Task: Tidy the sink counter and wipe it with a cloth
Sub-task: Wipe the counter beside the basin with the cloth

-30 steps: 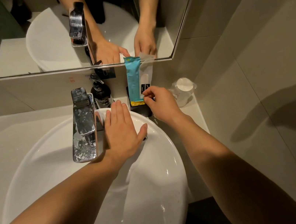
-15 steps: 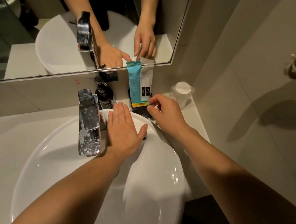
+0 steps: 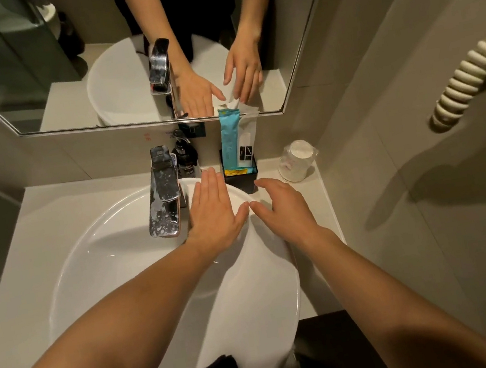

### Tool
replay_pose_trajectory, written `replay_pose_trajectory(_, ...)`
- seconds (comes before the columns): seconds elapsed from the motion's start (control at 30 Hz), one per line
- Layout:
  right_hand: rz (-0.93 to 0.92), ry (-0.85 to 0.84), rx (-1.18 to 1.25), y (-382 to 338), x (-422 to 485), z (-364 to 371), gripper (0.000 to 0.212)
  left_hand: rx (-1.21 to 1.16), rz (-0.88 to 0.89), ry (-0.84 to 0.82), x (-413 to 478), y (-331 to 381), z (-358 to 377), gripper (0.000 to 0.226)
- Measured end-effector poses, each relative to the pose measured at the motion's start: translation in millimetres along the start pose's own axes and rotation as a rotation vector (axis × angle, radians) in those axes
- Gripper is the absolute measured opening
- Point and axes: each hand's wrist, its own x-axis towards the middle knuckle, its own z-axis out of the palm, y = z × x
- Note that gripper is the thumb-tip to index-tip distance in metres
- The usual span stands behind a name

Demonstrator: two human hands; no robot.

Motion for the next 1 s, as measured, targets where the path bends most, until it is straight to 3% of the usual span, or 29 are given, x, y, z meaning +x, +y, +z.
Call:
replay_pose_trajectory(0.4, -0.096, -0.011, -0.053, -17, -33, -4, 0.064, -0.210, 0.040, -0.042, -75, -10, -33, 0.077)
replay_pose_trajectory(0.73, -0.176, -0.080, -0.154, -40, -86, 21, 0.069, -0.044, 0.095, -0.017, -154, -52, -49, 0.075)
replay_pose_trajectory(1.0, -0.193, -0.205, -0.225, -50, -141, 52, 0.069, -0.108, 0.083, -0.166, -213, -78, -52, 0.077)
